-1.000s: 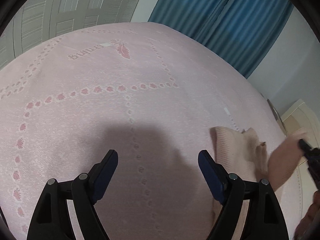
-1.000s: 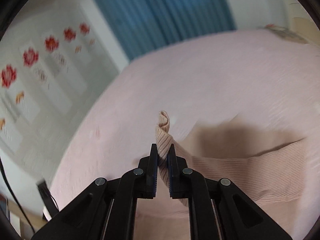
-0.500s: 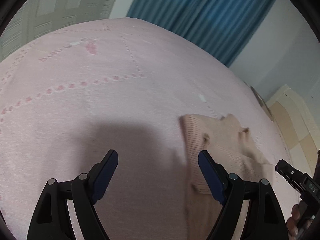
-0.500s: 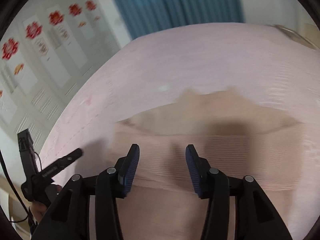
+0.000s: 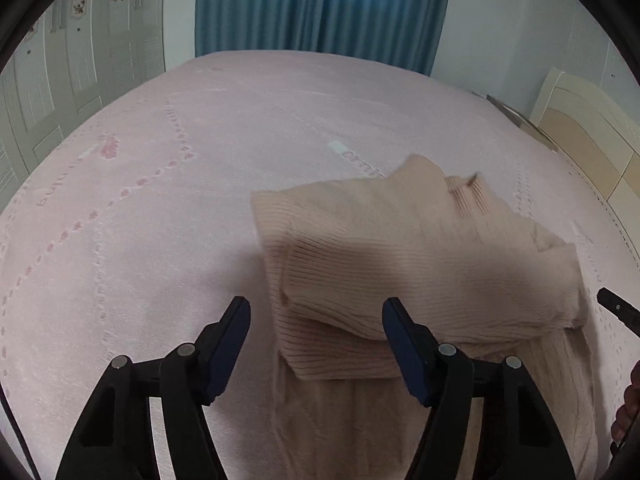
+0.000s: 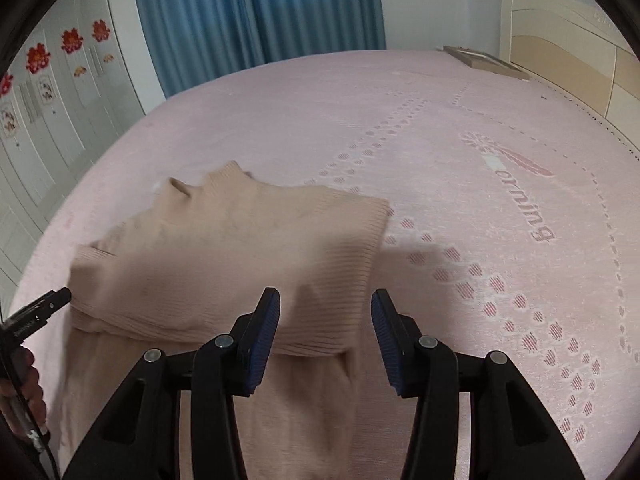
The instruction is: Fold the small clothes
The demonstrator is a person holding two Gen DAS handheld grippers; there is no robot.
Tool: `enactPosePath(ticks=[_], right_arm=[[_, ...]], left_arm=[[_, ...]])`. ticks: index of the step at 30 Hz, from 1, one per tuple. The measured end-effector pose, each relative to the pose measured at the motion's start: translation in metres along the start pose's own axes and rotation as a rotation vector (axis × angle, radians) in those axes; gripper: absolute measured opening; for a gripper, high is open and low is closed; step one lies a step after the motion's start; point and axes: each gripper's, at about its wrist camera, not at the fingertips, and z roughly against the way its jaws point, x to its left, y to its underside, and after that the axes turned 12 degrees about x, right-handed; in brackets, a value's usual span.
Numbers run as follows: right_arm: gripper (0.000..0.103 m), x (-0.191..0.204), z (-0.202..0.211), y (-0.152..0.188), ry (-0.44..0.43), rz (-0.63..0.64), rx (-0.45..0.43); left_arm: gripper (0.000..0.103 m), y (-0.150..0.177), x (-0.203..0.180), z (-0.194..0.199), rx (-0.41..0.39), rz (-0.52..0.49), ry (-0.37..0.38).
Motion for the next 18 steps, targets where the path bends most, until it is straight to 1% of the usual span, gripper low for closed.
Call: enactPosePath(ticks=[2, 4, 6, 11, 13, 15, 16, 18], right_arm=[[0.048, -0.003, -0.009, 0.001, -0.037, -0.008, 0.021], [0.048, 0.001, -0.015, 0.002, -0.053, -0.012, 0.028], [0.048, 0.001, -0.022, 0.002, -0.04, -0.006, 0.039], [0.048, -0.005, -0.032, 0.003, -0.02, -0.017, 0.051], [0.048, -0.01, -0.034, 0.002, -0.02, -0.033, 0.053], [0.048, -0.014, -0.036, 0.002, -0.023, -0.045, 0.058], [0.048, -0.015, -0.035, 0.001, -0.023, -0.048, 0.059], [0.048, -0.016, -0.036, 0.001, -0.02, -0.054, 0.059]], left_arm=[[0.06, 0.001, -0.003, -0.002, 0.009, -0.004, -0.01], [0.057, 0.003, -0.004, -0.004, 0.013, -0.004, -0.022], [0.052, 0.003, -0.003, -0.005, 0.019, 0.004, -0.028], [0.033, 0.003, -0.004, -0.01, 0.041, 0.016, -0.046], [0.028, 0.004, -0.003, -0.011, 0.044, 0.022, -0.042], [0.022, 0.004, -0.003, -0.01, 0.037, 0.022, -0.045], [0.017, 0.004, -0.003, -0.01, 0.033, 0.021, -0.05], [0.013, 0.005, -0.003, -0.009, 0.03, 0.017, -0.049]])
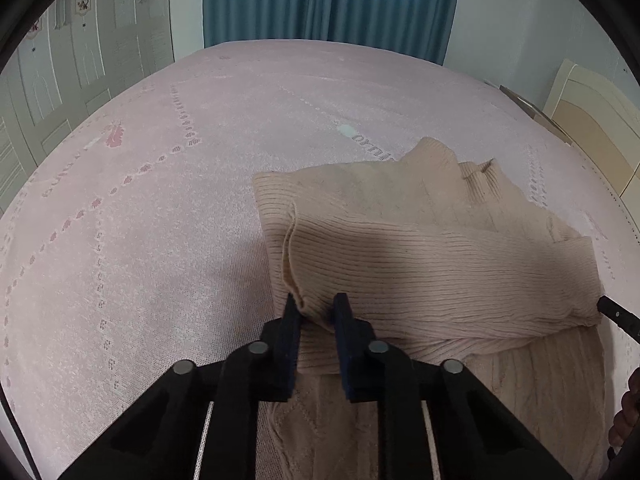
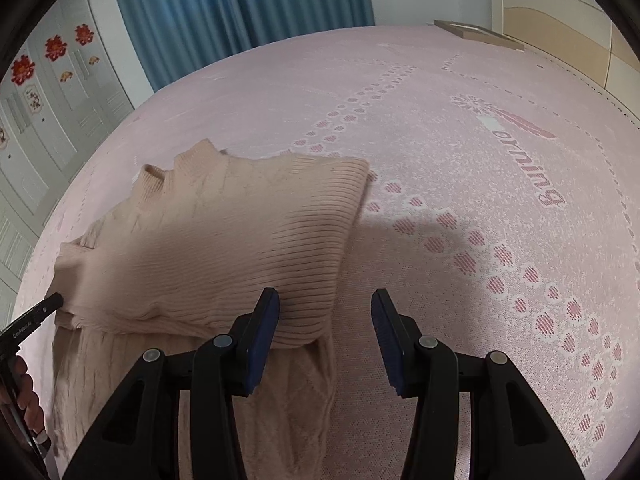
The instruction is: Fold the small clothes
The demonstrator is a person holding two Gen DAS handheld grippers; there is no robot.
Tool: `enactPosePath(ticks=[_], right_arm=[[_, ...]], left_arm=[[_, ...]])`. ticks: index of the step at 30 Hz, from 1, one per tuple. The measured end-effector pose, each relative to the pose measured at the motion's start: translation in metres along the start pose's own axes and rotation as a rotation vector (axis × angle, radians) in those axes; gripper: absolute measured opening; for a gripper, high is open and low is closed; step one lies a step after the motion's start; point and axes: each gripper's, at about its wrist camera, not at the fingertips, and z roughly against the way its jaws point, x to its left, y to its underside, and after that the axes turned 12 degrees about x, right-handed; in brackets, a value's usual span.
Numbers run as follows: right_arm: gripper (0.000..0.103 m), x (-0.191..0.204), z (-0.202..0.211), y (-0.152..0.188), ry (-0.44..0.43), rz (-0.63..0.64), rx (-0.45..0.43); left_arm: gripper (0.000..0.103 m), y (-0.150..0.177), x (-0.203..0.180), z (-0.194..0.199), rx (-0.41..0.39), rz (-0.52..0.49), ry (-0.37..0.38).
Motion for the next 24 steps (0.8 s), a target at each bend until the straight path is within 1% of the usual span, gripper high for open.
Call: enactPosePath(ticks=[1, 4, 6, 9, 11, 15, 19, 22, 24], right_arm=[[0.048, 0.0, -0.001, 0.0, 0.0, -0.002, 0.001], [0.048, 0.0, -0.003, 0.0, 0.006, -0.002, 0.005], [0.048, 0.0, -0.005, -0.001, 0.011, -0.001, 0.006], [0.048, -0.002, -0.004, -0.001, 0.013, -0.003, 0.005], [0.048, -0.003, -0.002, -0.001, 0.015, -0.005, 0.001], [0.048, -0.006, -0.003, -0.002, 0.02, -0.01, 0.003], [0.048, -0.011, -0.002, -0.003, 0.011, -0.027, 0.0], [0.048, -0.013, -0.003, -0.004, 0.001, -0.032, -0.006], [0.048, -0.011, -0.007, -0.005, 0.001, -0.026, 0.012]], left_arm=[[0.009, 0.0, 0.0, 0.001, -0.003, -0.004, 0.005], [0.007, 0.002, -0.001, 0.005, -0.024, -0.008, 0.014], [0.007, 0.004, 0.002, 0.012, -0.058, 0.002, 0.041], [0.007, 0.004, 0.01, 0.022, -0.073, 0.03, 0.09], [0.007, 0.005, 0.017, 0.022, -0.067, 0.051, 0.115], [0.007, 0.007, 0.017, 0.0, 0.019, 0.051, 0.094], [0.007, 0.009, 0.008, 0.0, 0.028, 0.015, 0.056], [0.008, 0.011, 0.007, 0.0, 0.042, 0.023, 0.054], [0.01, 0.01, 0.011, -0.001, 0.031, 0.033, 0.057]])
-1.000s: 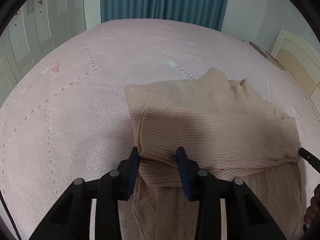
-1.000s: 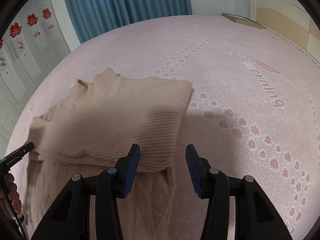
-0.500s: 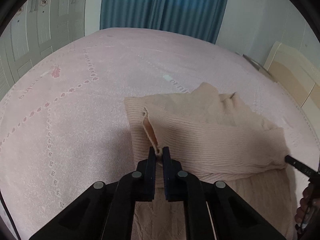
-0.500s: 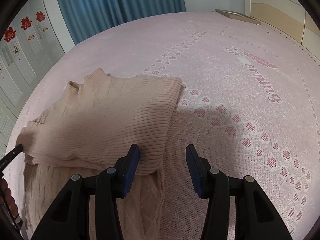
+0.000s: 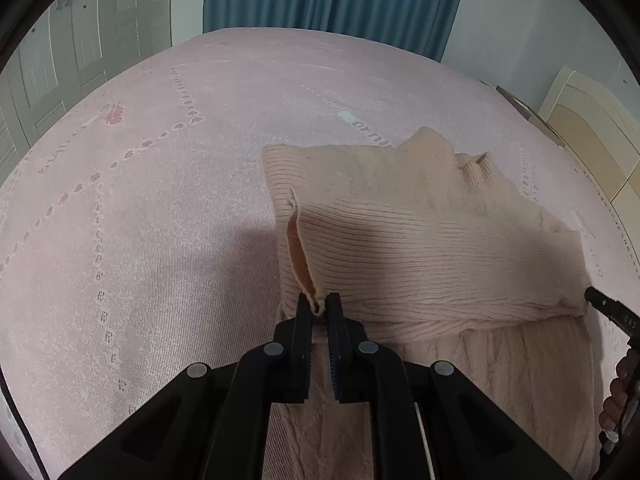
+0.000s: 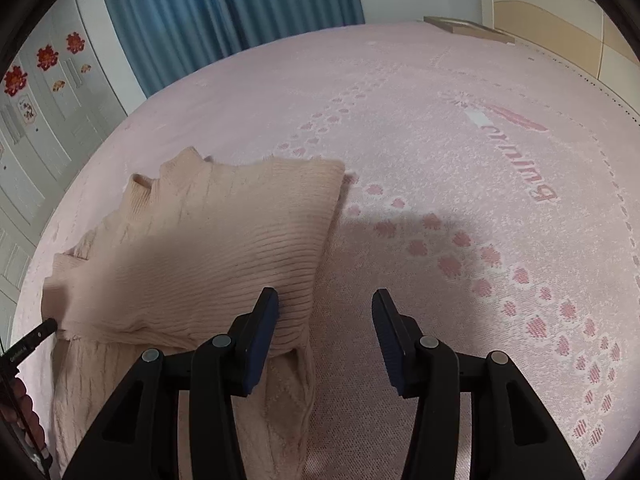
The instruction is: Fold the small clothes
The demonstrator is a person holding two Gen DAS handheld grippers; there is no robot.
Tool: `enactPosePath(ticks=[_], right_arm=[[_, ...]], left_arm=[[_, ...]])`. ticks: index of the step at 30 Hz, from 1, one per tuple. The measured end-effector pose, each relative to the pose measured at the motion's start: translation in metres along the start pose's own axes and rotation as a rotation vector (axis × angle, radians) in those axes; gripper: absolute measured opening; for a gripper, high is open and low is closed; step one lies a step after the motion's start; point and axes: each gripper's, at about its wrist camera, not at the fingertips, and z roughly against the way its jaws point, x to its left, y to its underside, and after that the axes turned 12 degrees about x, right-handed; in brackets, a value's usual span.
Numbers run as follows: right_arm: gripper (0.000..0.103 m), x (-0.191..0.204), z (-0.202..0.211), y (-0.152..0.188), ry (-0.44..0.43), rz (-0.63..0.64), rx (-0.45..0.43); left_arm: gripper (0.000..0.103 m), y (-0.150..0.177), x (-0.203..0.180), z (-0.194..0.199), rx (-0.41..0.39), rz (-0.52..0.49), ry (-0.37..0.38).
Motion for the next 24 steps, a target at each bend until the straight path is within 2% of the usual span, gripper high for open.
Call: enactPosePath(ticks=[3, 5, 7, 11, 16, 18, 24], right_arm=[[0.05, 0.003, -0.007, 0.0, 0.042, 0.017, 0.021], [0.054, 0.004, -0.011, 0.0, 0.063, 0.019, 0.032], [0.055, 0.003, -0.011, 0.0, 0.063, 0.016, 0.031], [0.055, 0.005, 0.002, 0.004, 0.071, 0.02, 0.012], [0.055, 0.014, 0.029, 0.022, 0.075, 0.007, -0.017], [0.055, 0.02, 0.05, 0.036, 0.048, 0.023, -0.004], [0.057, 0.032, 0.132, 0.088, 0.084, 0.062, -0.067]], left_arm=[[0.021, -0.003, -0.001, -0.003, -0.016, 0.002, -0.018], [0.039, -0.003, -0.002, -0.007, -0.013, 0.0, -0.046], [0.044, -0.002, -0.003, -0.008, -0.017, -0.004, -0.066], [0.049, 0.001, 0.0, -0.003, -0.026, -0.004, -0.07], [0.049, 0.018, -0.007, 0.017, -0.038, 0.02, -0.072], [0.049, 0.028, -0.015, 0.03, -0.051, 0.007, -0.067], [0.049, 0.082, -0.039, 0.093, -0.1, -0.079, -0.097]])
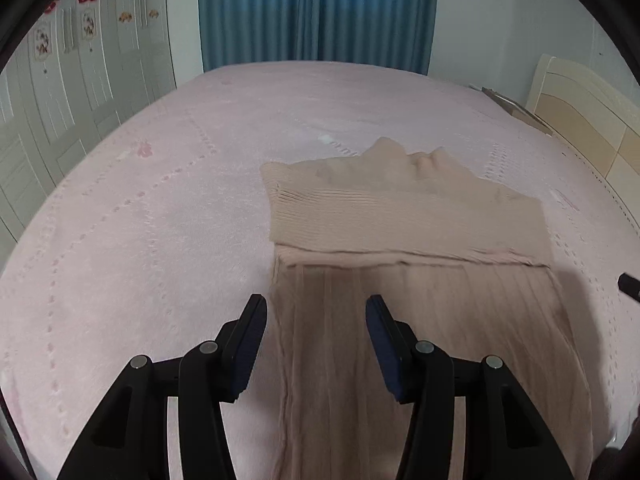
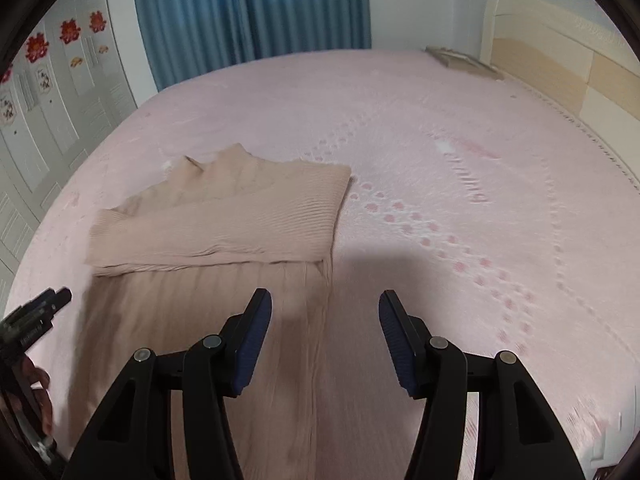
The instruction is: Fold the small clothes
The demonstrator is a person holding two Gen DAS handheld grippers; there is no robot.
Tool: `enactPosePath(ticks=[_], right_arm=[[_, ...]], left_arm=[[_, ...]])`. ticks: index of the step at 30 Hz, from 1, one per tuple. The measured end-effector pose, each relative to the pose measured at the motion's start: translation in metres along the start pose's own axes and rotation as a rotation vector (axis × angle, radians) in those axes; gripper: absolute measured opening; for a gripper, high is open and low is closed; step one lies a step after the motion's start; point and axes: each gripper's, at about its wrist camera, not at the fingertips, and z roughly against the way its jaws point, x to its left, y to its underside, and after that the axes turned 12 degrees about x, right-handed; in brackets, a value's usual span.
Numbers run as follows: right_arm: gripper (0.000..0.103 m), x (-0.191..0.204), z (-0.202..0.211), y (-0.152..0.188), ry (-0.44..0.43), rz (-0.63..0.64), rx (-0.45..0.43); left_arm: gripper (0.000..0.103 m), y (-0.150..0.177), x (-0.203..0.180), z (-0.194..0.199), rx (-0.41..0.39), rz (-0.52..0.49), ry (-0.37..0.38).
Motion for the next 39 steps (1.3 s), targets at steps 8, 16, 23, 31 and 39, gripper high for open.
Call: enactPosePath(ticks=[8, 16, 23, 31, 39], right_arm=[[0.073, -0.003, 0.09, 0.052, -0.085, -0.031, -0.075], [0.089, -0.001, 0.145, 0.104, -0.042, -0.003, -0.128], [0.09, 0.004, 0.157, 0.135, -0.034, 0.021, -0.095], [0.09, 0.007, 0.139, 0.148, -0.066, 0.029, -0.063], [0.084, 0.012, 0.105, 0.151, -0.084, 0.042, 0.012]], left_arm=[[0.049, 0.048, 0.017, 0.094, -0.027, 0.126, 0.125], [0.049, 0.09, 0.021, 0.15, -0.066, 0.087, 0.086], [0.05, 0.119, 0.013, 0.169, -0.069, 0.032, 0.059], [0.05, 0.128, 0.007, 0.164, -0.04, 0.024, 0.064], [0.05, 0.126, 0.007, 0.137, 0.011, 0.047, 0.046]])
